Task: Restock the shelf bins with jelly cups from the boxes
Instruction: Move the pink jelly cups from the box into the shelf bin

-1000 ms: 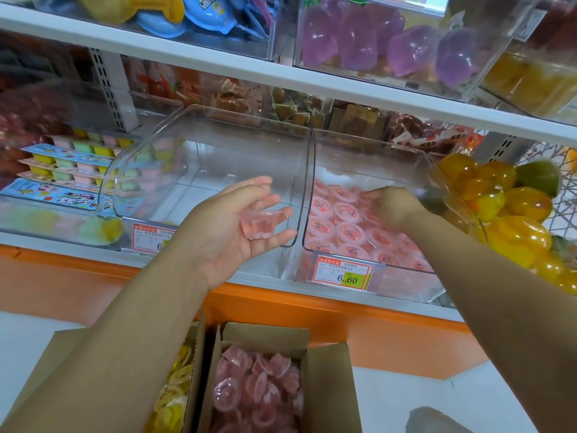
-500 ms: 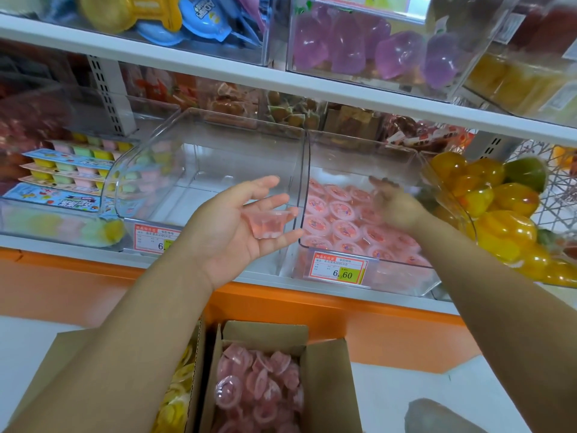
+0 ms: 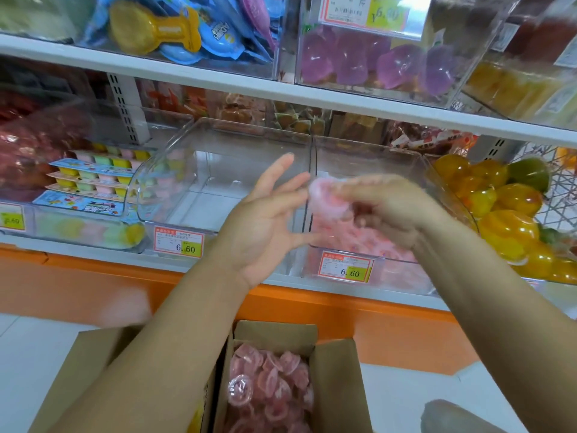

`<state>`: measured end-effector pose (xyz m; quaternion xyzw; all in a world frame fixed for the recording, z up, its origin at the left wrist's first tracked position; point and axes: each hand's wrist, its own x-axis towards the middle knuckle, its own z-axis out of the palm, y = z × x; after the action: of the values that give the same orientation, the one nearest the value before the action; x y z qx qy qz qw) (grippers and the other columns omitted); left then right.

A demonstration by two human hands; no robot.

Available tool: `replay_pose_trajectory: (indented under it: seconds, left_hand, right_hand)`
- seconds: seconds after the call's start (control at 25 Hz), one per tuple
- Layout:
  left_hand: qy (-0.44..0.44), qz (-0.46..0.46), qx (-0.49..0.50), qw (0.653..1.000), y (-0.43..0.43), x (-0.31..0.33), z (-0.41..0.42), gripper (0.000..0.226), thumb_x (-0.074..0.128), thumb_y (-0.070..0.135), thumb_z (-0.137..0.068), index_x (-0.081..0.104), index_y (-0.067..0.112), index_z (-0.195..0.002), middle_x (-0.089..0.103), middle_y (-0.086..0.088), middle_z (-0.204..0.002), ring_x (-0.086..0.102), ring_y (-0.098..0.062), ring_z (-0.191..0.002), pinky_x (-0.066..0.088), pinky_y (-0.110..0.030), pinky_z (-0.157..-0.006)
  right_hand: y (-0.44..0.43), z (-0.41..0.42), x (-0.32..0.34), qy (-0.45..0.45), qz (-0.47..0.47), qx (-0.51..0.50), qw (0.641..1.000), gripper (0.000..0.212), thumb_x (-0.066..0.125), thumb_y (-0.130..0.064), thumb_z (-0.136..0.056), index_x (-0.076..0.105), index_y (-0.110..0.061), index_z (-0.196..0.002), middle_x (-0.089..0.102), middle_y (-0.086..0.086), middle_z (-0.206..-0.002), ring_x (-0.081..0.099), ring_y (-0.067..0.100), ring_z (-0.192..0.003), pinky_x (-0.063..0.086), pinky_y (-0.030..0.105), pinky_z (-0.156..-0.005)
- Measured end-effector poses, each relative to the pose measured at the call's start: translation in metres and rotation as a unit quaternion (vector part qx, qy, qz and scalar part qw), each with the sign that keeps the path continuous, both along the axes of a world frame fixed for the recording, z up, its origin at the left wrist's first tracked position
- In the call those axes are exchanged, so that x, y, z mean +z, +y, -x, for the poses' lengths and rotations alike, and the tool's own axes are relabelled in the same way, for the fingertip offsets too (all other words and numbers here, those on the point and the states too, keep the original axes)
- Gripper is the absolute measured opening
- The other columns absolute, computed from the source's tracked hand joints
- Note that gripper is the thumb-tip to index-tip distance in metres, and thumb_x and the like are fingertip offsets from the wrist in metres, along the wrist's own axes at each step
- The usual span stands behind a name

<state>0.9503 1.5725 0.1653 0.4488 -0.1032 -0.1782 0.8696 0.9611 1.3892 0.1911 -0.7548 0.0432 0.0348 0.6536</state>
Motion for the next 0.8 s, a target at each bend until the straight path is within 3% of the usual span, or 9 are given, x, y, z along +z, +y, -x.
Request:
replay_pose_trajectory:
  seconds: [0.08, 0.16, 0.32, 0.44, 0.56, 0.68, 0.8]
  left_hand:
    - [0.019, -0.002, 0.046, 0.999, 0.011, 0.000, -0.011, 0.044, 0.047, 0.005, -0.099, 0.048, 0.031, -0.134, 0.053, -0.003, -0.143, 0.051, -0.016, -0.132, 0.052, -0.059, -0.094]
    - [0.038, -0.003, 0.095, 0.995, 0.023, -0.003, -0.020, 0.038, 0.047, 0.007, -0.099, 0.051, 0.028, -0.132, 0.058, -0.004, -0.138, 0.057, -0.017, -0.127, 0.051, -0.056, -0.097]
    - [0.053, -0.020, 0.131, 0.990, 0.031, -0.013, -0.033, 0.033, 0.048, 0.009, -0.098, 0.056, 0.025, -0.126, 0.064, -0.005, -0.131, 0.065, -0.019, -0.118, 0.055, -0.048, -0.094]
    - [0.051, -0.032, 0.140, 0.988, 0.033, -0.017, -0.039, 0.032, 0.047, 0.010, -0.098, 0.056, 0.025, -0.125, 0.066, -0.003, -0.128, 0.068, -0.018, -0.113, 0.055, -0.046, -0.094]
    - [0.050, -0.042, 0.148, 0.987, 0.035, -0.021, -0.043, 0.032, 0.047, 0.012, -0.098, 0.057, 0.025, -0.126, 0.068, -0.003, -0.125, 0.069, -0.018, -0.110, 0.056, -0.044, -0.092]
    - [0.057, -0.048, 0.149, 0.986, 0.035, -0.022, -0.043, 0.033, 0.048, 0.013, -0.099, 0.057, 0.024, -0.128, 0.069, -0.003, -0.125, 0.070, -0.018, -0.110, 0.056, -0.044, -0.090]
    - [0.059, -0.051, 0.142, 0.987, 0.034, -0.022, -0.041, 0.035, 0.048, 0.014, -0.099, 0.056, 0.024, -0.132, 0.068, -0.002, -0.126, 0.069, -0.019, -0.111, 0.056, -0.044, -0.092]
  right_hand:
    - [-0.030, -0.034, -0.001, -0.029, -0.005, -0.131, 0.991, 0.010, 0.072, -0.006, -0.081, 0.066, -0.001, -0.088, 0.066, 0.006, -0.066, 0.052, 0.008, -0.042, 0.041, 0.018, -0.039]
    - [-0.057, -0.076, -0.014, -0.002, 0.070, -0.203, 0.977, 0.022, 0.076, -0.010, -0.079, 0.065, 0.002, -0.093, 0.064, 0.009, -0.070, 0.053, 0.011, -0.043, 0.044, 0.021, -0.043]
    - [-0.060, -0.153, -0.045, 0.073, 0.182, -0.165, 0.967, 0.035, 0.071, -0.018, -0.086, 0.062, 0.003, -0.113, 0.062, 0.005, -0.080, 0.061, 0.018, -0.071, 0.055, 0.031, -0.077]
    - [-0.045, -0.191, -0.062, 0.055, 0.353, -0.178, 0.917, 0.040, 0.074, -0.033, -0.083, 0.056, 0.001, -0.091, 0.061, 0.004, -0.083, 0.059, 0.018, -0.077, 0.053, 0.033, -0.079]
    - [-0.039, -0.203, -0.082, 0.044, 0.437, -0.146, 0.886, 0.034, 0.070, -0.042, -0.083, 0.065, -0.009, -0.088, 0.067, 0.005, -0.090, 0.062, 0.023, -0.084, 0.050, 0.033, -0.077]
    - [-0.042, -0.199, -0.089, 0.036, 0.474, -0.131, 0.870, 0.038, 0.059, -0.056, -0.084, 0.063, -0.022, -0.100, 0.065, 0.005, -0.096, 0.058, 0.027, -0.099, 0.047, 0.039, -0.094]
    - [-0.045, -0.192, -0.082, 0.076, 0.516, -0.084, 0.849, 0.057, 0.047, -0.066, -0.086, 0.063, -0.020, -0.114, 0.063, 0.006, -0.109, 0.056, 0.029, -0.107, 0.045, 0.042, -0.098]
